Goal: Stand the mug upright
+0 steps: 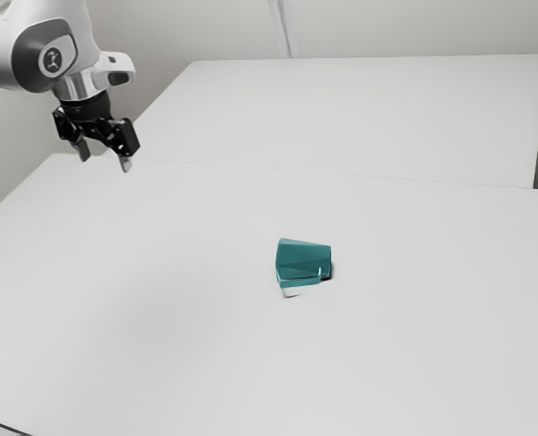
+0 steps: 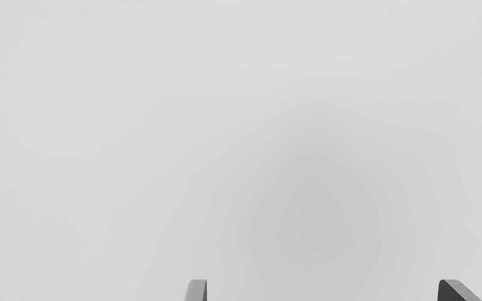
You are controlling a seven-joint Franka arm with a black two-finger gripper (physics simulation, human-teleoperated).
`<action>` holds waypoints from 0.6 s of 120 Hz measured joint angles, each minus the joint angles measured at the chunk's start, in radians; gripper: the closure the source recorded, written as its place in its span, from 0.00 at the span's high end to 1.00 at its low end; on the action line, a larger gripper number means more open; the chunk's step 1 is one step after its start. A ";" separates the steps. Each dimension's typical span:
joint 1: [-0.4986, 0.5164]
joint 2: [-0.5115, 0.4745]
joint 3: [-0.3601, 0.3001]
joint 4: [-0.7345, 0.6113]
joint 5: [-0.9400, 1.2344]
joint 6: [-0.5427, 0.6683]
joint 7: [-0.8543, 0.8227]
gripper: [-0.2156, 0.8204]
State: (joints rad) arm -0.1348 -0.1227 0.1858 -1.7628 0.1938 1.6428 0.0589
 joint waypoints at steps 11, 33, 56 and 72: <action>0.002 -0.002 -0.010 0.000 0.000 -0.001 0.004 0.79; -0.001 0.001 -0.020 0.000 -0.024 0.005 0.011 0.79; 0.007 0.015 -0.020 -0.036 -0.255 0.047 0.014 0.79; 0.017 0.033 -0.020 -0.113 -0.421 0.106 0.014 0.79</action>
State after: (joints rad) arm -0.1174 -0.0895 0.1657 -1.8756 -0.2273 1.7492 0.0728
